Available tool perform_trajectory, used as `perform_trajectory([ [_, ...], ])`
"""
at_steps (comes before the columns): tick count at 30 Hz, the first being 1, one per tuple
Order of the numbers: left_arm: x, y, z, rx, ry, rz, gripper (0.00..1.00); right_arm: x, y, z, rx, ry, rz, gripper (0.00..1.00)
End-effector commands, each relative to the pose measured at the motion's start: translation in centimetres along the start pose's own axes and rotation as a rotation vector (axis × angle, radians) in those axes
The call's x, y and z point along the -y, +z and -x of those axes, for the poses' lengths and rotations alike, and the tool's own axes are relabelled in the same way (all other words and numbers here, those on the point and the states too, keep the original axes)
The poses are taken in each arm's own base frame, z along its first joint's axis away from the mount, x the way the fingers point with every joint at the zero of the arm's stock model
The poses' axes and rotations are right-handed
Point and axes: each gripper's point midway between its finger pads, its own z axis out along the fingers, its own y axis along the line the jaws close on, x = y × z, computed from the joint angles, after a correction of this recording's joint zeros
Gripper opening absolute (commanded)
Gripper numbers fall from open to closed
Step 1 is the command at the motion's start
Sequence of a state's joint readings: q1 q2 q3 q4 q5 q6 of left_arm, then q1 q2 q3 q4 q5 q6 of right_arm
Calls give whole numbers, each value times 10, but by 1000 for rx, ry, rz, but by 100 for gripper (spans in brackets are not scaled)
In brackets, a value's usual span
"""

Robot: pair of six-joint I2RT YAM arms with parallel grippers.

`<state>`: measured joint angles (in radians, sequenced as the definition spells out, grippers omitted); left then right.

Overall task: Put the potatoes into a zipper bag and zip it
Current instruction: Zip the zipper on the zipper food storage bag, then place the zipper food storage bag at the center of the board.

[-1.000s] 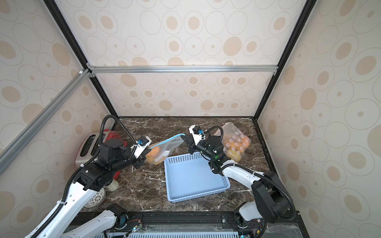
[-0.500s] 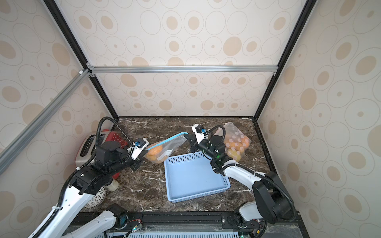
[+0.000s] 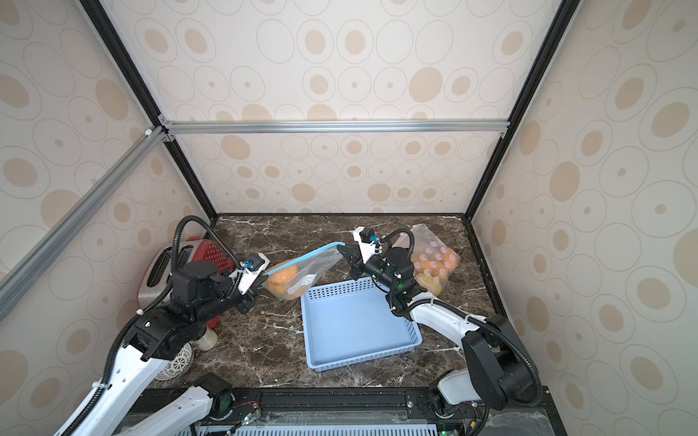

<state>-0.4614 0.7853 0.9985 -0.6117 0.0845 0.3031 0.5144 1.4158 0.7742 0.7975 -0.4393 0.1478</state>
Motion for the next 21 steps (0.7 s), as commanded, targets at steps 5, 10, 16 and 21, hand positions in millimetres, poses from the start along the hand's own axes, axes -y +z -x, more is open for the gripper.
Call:
perform_trajectory([
  [5,-42,-12,16,78,-96,220,57,24,30,44,147,219,10,0],
  [10,-55,-29,20,174,-165,318,75,24,69,72,133,292,75,0],
  [16,-38,-19,3,193,-213,255,76,61,78,119,92,215,-109,0],
  [21,-21,-4,-12,182,-239,184,75,127,29,157,128,242,-354,0],
])
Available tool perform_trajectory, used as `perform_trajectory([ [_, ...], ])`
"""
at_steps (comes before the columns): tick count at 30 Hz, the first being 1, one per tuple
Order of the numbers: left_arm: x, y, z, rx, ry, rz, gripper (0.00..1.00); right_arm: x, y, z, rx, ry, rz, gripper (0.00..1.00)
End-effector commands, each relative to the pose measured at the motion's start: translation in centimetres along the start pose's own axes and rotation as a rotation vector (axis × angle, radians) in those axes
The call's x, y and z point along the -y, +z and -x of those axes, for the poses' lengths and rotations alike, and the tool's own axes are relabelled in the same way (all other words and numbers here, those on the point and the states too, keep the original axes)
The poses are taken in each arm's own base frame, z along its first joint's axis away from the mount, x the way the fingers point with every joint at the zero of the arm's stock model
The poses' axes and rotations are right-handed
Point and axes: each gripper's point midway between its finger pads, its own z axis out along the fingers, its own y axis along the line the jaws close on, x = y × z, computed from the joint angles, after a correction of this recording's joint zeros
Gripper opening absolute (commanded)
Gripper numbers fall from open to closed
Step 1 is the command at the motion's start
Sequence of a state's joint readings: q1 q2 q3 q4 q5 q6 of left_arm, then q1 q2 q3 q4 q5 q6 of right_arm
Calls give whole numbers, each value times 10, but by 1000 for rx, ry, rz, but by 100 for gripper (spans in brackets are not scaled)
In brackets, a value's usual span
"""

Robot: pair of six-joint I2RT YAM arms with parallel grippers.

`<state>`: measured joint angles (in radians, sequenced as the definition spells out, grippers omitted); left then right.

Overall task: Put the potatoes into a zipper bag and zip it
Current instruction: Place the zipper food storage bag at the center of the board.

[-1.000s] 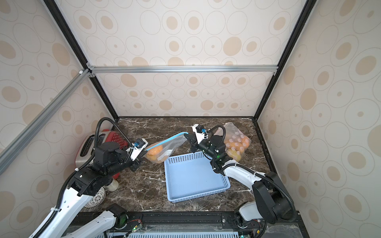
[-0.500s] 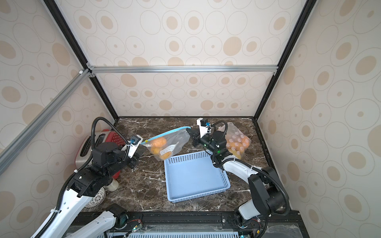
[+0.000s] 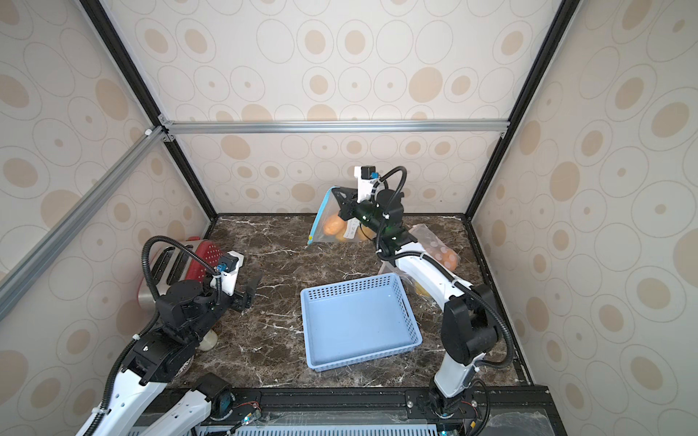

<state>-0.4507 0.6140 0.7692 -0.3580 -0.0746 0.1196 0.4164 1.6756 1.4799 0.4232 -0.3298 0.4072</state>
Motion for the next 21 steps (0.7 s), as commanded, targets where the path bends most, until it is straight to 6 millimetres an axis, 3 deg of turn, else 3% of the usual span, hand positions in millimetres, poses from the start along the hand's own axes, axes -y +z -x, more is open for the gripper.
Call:
perform_trajectory([
  [1,10,2,1,34,-45,-52,75,51,-37,42,49,22,-209,0],
  [2,14,4,-2,33,-46,-71,75,61,-48,51,61,22,-251,0],
  [3,17,5,-4,35,-51,-85,75,83,-67,62,82,16,-332,0],
  [7,33,14,-16,37,-85,-152,70,115,-130,87,150,-42,-513,0],
  [14,52,25,-32,-7,-119,-241,68,143,-240,104,243,-124,-878,0],
  [18,56,26,-37,-15,-123,-257,68,138,-273,108,309,-177,-963,0],
  [21,56,25,-38,-12,-119,-259,68,147,-295,102,338,-199,-1078,0],
])
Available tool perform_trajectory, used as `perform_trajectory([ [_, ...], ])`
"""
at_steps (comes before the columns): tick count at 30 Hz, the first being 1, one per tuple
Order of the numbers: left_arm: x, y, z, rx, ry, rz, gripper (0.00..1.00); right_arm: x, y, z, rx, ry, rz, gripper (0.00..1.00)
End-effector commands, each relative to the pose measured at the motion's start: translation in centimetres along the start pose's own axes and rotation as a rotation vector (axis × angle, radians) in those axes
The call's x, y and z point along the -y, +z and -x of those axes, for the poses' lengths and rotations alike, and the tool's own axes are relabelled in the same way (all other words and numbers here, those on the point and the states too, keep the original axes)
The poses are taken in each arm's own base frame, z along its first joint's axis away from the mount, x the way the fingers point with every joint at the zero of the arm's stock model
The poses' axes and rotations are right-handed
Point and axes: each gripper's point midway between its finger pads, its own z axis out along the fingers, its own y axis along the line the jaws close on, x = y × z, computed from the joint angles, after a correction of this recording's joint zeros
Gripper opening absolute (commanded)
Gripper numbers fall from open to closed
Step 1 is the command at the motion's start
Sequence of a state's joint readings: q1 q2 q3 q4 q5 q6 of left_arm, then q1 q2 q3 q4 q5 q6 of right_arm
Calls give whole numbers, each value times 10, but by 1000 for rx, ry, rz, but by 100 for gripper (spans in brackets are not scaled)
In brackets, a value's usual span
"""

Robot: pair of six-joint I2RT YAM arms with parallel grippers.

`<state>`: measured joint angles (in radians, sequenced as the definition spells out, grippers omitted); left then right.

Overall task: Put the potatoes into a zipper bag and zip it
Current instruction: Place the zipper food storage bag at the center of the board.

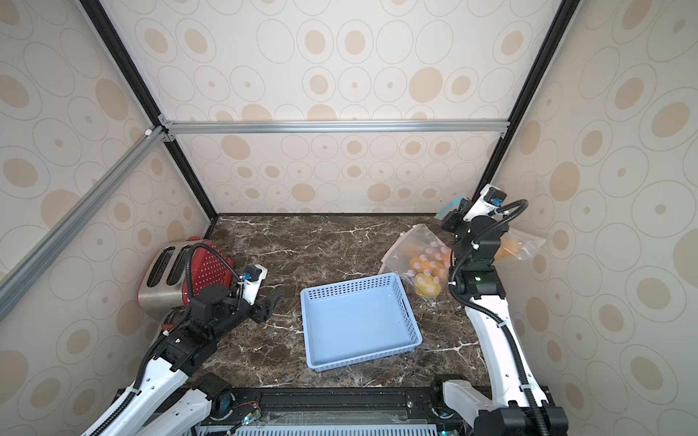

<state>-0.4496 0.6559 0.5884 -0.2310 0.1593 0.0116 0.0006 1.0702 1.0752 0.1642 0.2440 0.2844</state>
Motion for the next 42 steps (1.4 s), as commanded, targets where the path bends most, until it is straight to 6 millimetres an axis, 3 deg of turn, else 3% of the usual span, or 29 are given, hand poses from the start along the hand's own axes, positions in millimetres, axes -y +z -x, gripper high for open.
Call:
perform_trajectory([
  [1,2,-4,11,51,-8,-16,68,29,-8,5,74,-45,-151,0],
  [3,3,-4,10,51,-8,-18,68,34,-6,-7,52,-79,-168,0],
  [7,5,-3,6,45,-16,-30,68,30,-1,-51,-30,-52,-92,0],
  [13,10,0,0,24,-34,-60,68,-12,-12,-145,-236,166,227,0],
  [16,12,2,-2,20,-37,-68,68,-27,-19,-174,-291,179,310,0],
  [24,10,0,-1,21,-48,-61,68,-55,-34,-214,-498,206,442,0],
  [31,10,1,0,26,-53,-62,70,-33,-76,-248,-688,123,391,0],
  [33,10,1,1,25,-59,-60,71,-24,-83,-249,-680,113,359,12],
  [37,-3,-1,6,32,-100,16,73,-36,-94,-231,-633,148,436,54],
  [41,-15,-6,18,102,-200,75,76,-54,-101,-201,-609,147,520,77],
  [42,-18,-6,21,123,-232,91,82,-54,-103,-194,-600,129,520,81],
])
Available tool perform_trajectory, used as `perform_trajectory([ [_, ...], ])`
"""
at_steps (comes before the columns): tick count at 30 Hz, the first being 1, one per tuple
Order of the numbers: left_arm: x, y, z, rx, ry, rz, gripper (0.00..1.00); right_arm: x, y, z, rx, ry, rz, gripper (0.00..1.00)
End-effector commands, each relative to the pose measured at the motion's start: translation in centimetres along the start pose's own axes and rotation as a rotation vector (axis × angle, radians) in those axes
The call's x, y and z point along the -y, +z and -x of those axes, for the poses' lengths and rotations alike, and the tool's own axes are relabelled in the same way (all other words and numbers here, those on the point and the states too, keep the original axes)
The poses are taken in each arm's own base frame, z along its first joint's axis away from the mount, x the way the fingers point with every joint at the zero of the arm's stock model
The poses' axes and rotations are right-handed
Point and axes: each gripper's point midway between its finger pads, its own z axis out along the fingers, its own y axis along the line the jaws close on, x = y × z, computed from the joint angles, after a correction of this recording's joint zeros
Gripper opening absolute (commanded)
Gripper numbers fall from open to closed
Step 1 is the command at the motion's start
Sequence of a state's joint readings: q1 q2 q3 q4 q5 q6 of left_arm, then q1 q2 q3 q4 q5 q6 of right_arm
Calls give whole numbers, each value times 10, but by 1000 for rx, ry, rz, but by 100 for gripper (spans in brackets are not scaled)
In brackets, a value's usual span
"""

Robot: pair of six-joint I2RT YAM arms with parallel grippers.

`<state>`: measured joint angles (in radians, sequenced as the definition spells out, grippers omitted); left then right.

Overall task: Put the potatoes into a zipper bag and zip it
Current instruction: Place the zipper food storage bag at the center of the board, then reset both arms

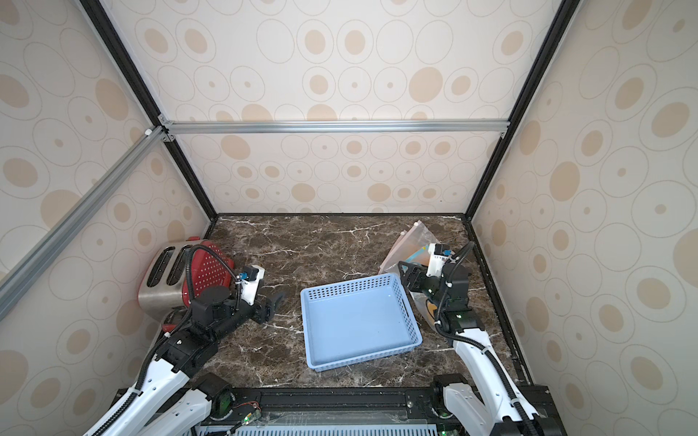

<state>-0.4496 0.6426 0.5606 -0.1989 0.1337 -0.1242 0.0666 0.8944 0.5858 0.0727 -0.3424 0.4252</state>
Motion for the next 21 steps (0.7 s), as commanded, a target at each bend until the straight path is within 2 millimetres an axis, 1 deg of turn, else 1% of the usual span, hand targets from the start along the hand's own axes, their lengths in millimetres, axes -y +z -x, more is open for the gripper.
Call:
perform_trajectory([
  [1,-14,-6,28,123,-119,76,88,-21,-17,20,20,-54,35,84],
  [2,-18,-7,31,135,-133,97,91,-19,-22,25,39,-73,10,86],
  [3,-26,-9,35,160,-167,141,92,-16,-29,30,69,-94,-27,88],
  [6,-40,-15,39,265,-233,206,99,5,-55,45,192,-111,-183,91],
  [8,-57,-20,34,316,-249,298,99,21,-73,49,243,-132,-297,91],
  [10,-82,-25,20,343,-222,456,99,44,-93,47,267,-143,-451,89],
  [12,-99,-27,8,346,-221,551,99,69,-105,39,275,-143,-591,87],
  [15,-112,-26,-11,368,-188,644,99,100,-112,18,252,-143,-741,86],
  [19,-133,-30,-40,338,-151,799,99,131,-112,-6,235,-109,-871,86],
  [21,-139,-30,-42,309,-152,831,99,141,-107,-17,211,-103,-901,86],
])
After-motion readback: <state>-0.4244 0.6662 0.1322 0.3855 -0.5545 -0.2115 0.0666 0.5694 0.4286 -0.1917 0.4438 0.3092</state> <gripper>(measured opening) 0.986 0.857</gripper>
